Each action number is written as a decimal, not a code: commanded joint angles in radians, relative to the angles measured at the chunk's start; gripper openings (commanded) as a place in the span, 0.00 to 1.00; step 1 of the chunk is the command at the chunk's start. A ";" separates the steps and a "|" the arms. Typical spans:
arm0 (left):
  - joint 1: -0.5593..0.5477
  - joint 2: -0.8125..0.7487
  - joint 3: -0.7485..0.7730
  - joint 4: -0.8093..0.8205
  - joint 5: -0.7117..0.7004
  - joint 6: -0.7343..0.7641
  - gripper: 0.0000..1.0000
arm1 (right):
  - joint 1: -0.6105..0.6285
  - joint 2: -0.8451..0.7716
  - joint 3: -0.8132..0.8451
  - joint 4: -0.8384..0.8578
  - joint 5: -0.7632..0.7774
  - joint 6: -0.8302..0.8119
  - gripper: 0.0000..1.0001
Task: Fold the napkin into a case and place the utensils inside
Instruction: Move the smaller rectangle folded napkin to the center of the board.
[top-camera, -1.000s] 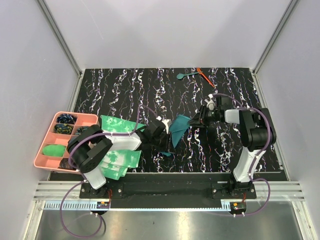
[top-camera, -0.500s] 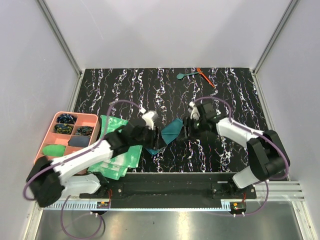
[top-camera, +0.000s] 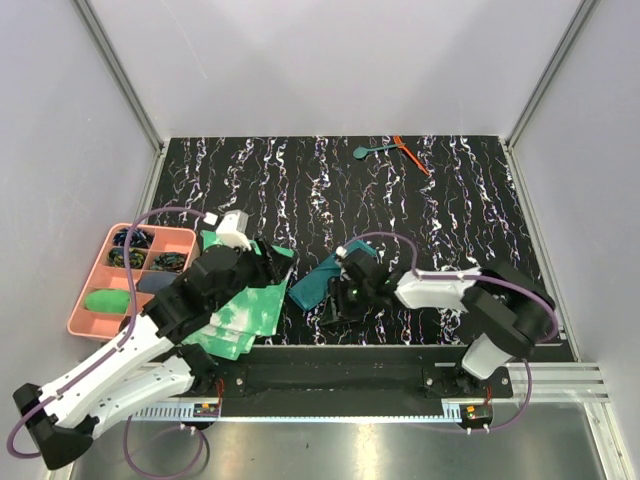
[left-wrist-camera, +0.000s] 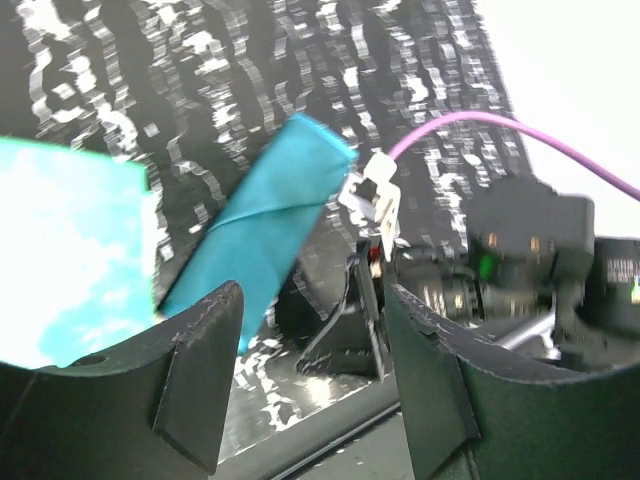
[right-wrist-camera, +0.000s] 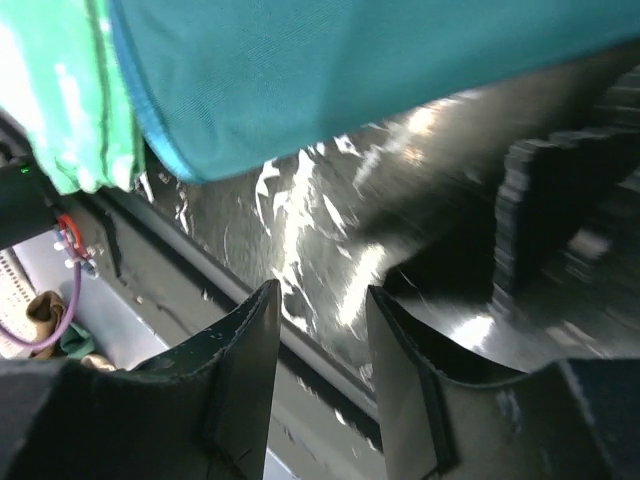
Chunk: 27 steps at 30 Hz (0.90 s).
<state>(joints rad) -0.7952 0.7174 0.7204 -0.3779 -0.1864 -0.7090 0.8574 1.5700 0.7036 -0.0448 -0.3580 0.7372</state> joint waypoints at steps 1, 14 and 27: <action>0.013 -0.048 -0.019 -0.048 -0.105 -0.029 0.62 | 0.057 0.109 0.053 0.173 0.125 0.116 0.49; 0.022 -0.167 -0.050 -0.093 -0.133 -0.041 0.64 | -0.130 0.203 0.132 0.204 0.258 0.099 0.57; 0.050 -0.049 -0.009 -0.020 -0.113 -0.052 0.67 | -0.262 0.420 0.533 0.097 0.082 -0.081 0.63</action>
<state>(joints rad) -0.7658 0.6273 0.6762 -0.4736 -0.2859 -0.7425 0.5983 2.0048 1.1625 0.1459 -0.2134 0.7536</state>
